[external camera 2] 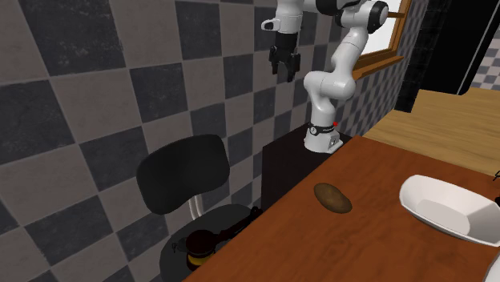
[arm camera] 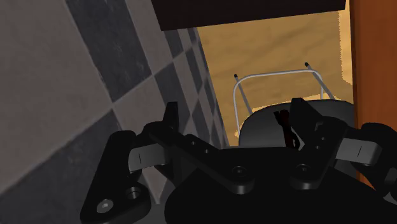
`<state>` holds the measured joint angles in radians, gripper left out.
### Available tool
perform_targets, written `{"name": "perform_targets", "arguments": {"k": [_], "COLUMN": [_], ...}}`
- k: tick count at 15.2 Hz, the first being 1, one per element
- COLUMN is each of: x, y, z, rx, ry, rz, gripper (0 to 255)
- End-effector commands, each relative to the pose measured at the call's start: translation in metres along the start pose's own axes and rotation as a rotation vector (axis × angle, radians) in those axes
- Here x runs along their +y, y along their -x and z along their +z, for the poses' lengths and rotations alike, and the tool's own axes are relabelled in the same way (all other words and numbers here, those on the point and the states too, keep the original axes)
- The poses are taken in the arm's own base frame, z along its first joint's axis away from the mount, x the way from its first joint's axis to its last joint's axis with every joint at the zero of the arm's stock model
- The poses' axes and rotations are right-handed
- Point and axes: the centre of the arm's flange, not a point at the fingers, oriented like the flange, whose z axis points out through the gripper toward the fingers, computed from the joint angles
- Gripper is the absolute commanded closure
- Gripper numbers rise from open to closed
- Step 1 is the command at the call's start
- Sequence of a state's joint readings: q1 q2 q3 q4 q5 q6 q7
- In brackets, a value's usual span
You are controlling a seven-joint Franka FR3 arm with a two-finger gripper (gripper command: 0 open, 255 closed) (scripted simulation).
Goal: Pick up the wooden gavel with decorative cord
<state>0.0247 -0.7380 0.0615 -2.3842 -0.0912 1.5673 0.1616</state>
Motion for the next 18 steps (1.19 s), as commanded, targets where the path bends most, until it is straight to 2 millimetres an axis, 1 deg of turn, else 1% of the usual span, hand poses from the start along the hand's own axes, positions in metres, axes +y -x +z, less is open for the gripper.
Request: {"name": "perform_targets", "arguments": {"k": [1, 18], "x": [0.0, -0.101], "y": [0.0, -0.155], "z": [0.0, 0.132], "rx": [0.0, -0.032], "ry": [0.0, -0.009], "rz": [0.0, 0.018], "gripper": [0, 0]}}
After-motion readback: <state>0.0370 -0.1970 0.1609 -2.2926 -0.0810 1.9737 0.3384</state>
